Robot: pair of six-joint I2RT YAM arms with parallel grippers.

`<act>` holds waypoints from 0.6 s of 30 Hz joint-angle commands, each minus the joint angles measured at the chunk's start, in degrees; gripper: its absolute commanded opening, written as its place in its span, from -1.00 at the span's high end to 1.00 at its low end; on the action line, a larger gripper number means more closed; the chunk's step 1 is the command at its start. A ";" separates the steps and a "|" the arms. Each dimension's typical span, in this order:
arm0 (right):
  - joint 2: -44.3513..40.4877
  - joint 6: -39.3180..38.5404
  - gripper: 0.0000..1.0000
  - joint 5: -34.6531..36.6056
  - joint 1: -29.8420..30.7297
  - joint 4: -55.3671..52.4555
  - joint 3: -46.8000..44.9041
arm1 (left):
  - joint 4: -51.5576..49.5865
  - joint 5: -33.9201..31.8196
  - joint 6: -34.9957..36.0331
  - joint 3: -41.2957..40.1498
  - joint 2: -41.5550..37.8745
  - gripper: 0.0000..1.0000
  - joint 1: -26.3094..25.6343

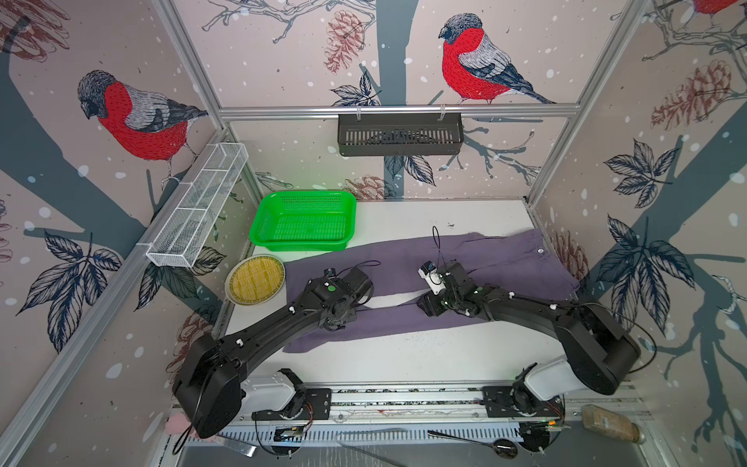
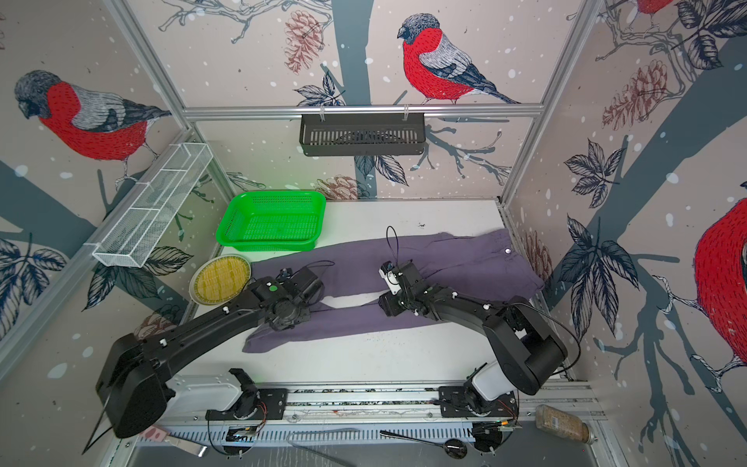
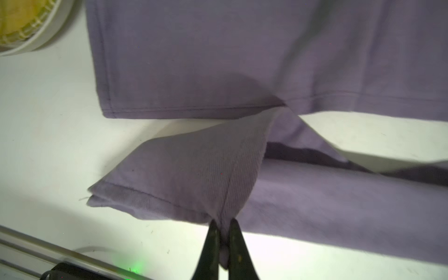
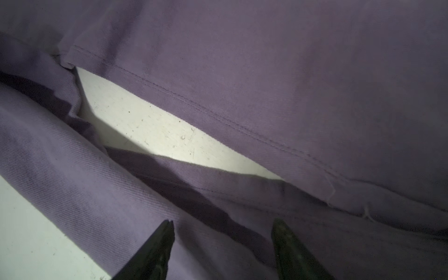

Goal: Fold and stack the trousers
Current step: Smooth out the trousers at the center of the table.

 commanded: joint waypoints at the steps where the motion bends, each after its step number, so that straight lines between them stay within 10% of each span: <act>1: 0.33 -0.34 -0.34 -2.56 -0.27 1.01 1.69 | -3.05 7.14 8.08 3.13 -2.27 1.00 -0.41; 11: -2.41 -7.60 -0.33 -10.23 0.89 6.32 3.23 | -2.20 -2.02 16.49 8.69 -17.11 1.00 -0.41; 18: 0.09 -12.04 -0.31 -14.05 3.81 8.05 5.96 | -8.54 -16.49 8.76 10.20 -24.67 1.00 -0.41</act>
